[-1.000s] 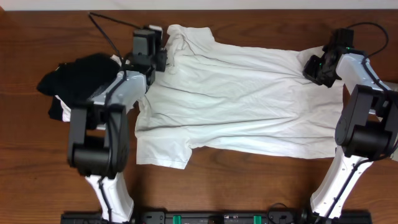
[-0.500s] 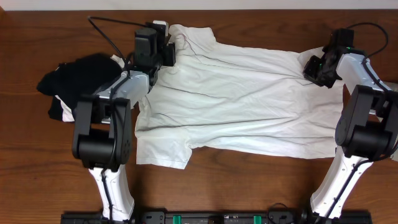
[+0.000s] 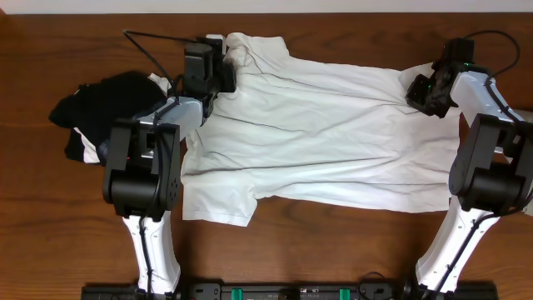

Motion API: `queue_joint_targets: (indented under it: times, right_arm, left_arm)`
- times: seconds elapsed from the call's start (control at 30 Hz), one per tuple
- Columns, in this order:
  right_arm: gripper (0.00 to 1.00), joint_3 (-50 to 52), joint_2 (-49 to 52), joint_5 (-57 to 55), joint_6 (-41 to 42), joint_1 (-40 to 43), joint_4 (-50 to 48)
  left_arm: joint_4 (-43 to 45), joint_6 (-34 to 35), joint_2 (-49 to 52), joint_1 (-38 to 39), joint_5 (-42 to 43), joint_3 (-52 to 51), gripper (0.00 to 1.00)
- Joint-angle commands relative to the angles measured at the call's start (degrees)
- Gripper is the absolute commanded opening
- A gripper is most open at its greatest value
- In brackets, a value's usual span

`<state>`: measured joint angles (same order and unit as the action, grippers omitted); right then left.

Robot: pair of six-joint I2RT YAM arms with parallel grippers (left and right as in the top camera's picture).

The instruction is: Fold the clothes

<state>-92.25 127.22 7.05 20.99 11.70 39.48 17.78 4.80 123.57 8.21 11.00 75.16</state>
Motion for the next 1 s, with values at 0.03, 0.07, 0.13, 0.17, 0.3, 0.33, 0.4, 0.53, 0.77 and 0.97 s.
queue_joint_targets:
  times: [0.03, 0.07, 0.13, 0.17, 0.3, 0.33, 0.4, 0.53, 0.77, 0.97]
  right_arm:
    - [0.20, 3.45, 4.68, -2.51, -0.26, -0.20, 2.21]
    - [0.20, 3.45, 4.68, -2.49, -0.26, -0.20, 2.27]
    - [0.20, 3.45, 4.68, -2.51, -0.28, -0.20, 2.34]
    - [0.20, 3.45, 4.68, -2.49, -0.26, -0.20, 2.32]
    - [0.20, 3.45, 4.68, -2.51, -0.26, -0.20, 2.10]
    - [0.19, 3.45, 4.68, -2.51, -0.26, -0.20, 2.10]
    - [0.20, 3.45, 4.68, -2.51, -0.26, -0.20, 2.10]
    - [0.21, 3.45, 4.68, -2.54, -0.31, -0.20, 2.01]
    - [0.33, 3.41, 4.68, -2.47, -5.11, 0.20, -0.39]
    - [0.35, 1.90, 2.03, 5.18, -15.52, 1.88, -0.52]
  left_arm:
    - [0.09, 0.24, -0.31, -2.49, -3.15, 0.92, 0.06]
    - [0.13, 0.24, -0.61, -3.30, -3.96, 1.03, 0.06]
    - [0.11, 0.24, -1.27, -5.01, -4.61, 1.44, 0.06]
    - [0.02, 0.24, -1.51, -5.97, -4.61, 1.79, 0.06]
    - [-1.27, 2.03, -1.53, -9.14, -4.52, 3.58, 0.06]
    - [-1.16, 2.03, -1.53, -9.73, -4.52, 3.72, 0.06]
    - [-1.16, 1.97, -1.53, -10.64, -4.59, 3.96, 0.06]
    - [-1.38, 1.97, -1.53, -12.07, -4.59, 3.98, 0.11]
    - [-3.54, 2.38, -2.78, -12.33, -4.50, 4.02, 0.56]
    - [-14.80, 2.38, -11.19, -12.31, -4.35, 4.02, 0.77]
